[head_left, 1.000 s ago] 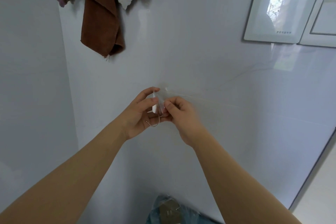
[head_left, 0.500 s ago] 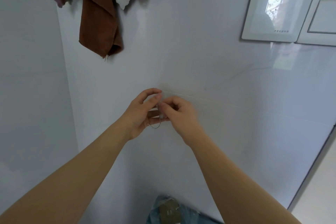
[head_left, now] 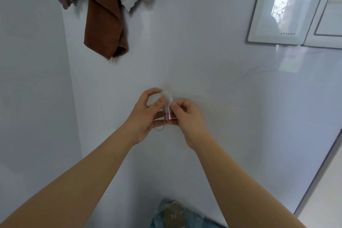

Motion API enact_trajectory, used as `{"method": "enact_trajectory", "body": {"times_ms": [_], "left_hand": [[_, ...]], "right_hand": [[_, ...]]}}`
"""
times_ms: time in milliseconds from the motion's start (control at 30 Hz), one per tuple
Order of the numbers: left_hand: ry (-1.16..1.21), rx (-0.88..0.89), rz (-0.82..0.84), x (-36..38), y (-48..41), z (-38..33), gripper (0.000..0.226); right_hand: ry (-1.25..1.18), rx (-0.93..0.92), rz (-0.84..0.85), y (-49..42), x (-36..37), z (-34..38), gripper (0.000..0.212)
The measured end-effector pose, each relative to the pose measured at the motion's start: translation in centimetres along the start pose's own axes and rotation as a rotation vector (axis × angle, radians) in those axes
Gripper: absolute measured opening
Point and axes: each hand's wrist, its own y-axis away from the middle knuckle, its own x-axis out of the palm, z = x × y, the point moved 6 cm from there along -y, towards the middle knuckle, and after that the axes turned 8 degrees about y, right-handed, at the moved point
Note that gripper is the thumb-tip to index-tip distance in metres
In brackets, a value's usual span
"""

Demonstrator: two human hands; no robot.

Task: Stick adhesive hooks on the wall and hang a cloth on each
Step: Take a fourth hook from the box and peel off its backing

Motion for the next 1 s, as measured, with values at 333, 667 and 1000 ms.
{"method": "enact_trajectory", "body": {"times_ms": [333, 667, 1000], "left_hand": [[-0.035, 0.003, -0.045, -0.6, 0.2, -0.9, 0.021], [0.001, 0.006, -0.182, -3.1, 0.8, -1.7, 0.030], [0.032, 0.018, -0.213, -3.9, 1.6, -2.7, 0.029]], "right_hand": [[0.052, -0.045, -0.090, -0.1, -0.3, 0.3, 0.023], [-0.046, -0.021, -0.152, -0.2, -0.5, 0.5, 0.022], [-0.198, 0.042, -0.238, 0.3, -0.6, 0.5, 0.022]]}}
